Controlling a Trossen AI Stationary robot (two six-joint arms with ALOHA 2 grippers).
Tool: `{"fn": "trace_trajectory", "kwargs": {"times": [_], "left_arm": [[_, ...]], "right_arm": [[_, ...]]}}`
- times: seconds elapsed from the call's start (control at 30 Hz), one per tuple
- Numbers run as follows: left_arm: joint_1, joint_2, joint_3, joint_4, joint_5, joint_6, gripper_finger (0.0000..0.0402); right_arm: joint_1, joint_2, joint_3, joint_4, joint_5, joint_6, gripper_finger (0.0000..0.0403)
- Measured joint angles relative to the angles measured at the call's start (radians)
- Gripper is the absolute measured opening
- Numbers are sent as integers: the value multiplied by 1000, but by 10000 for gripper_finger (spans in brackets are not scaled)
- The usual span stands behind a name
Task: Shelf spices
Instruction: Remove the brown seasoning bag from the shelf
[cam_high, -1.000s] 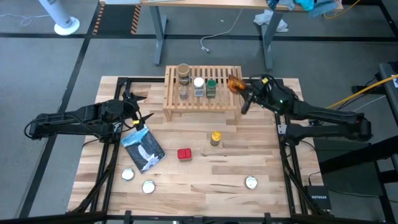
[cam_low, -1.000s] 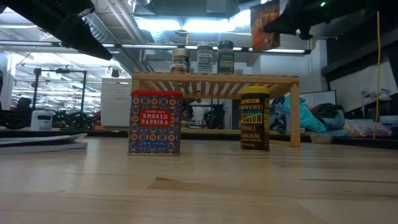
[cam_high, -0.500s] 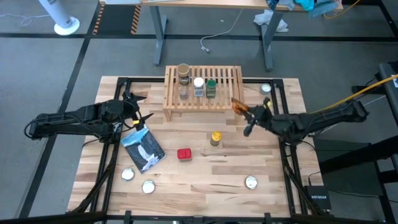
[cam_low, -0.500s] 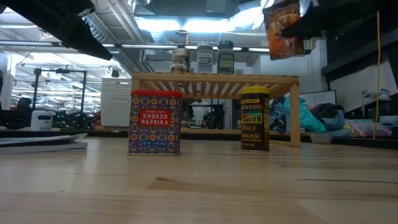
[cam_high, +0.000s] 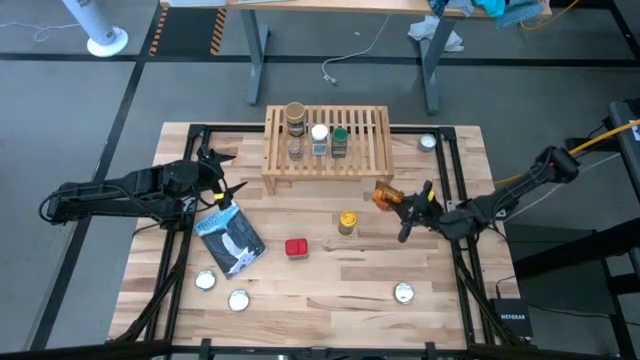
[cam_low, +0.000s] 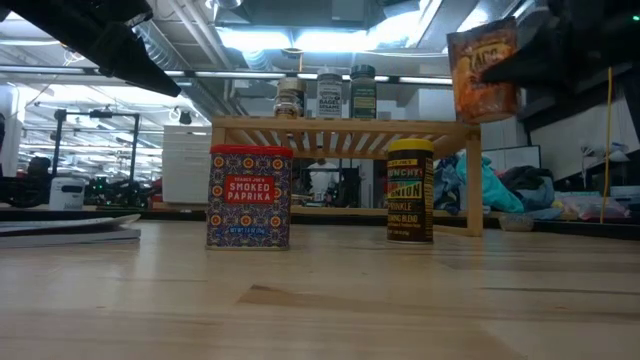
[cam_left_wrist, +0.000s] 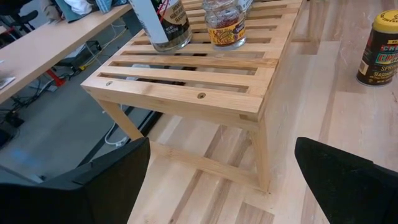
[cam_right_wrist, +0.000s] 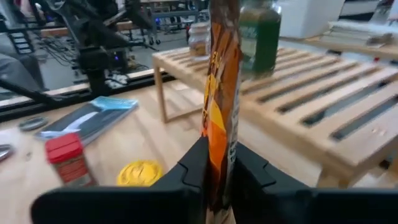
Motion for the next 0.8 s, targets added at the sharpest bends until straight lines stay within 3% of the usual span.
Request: {"fn": "trace_trajectory", "kwargs": {"times": [0.33, 0.5, 0.8], "left_arm": [[0, 0, 0, 0, 0, 0, 393], [0, 0, 0, 0, 0, 0, 393], [0, 0, 0, 0, 0, 0, 393]], "right_arm": [[96, 4, -96, 115, -6, 85, 40], [94, 7, -167, 219, -70, 111, 47], [93, 175, -215, 430, -126, 117, 44]]}}
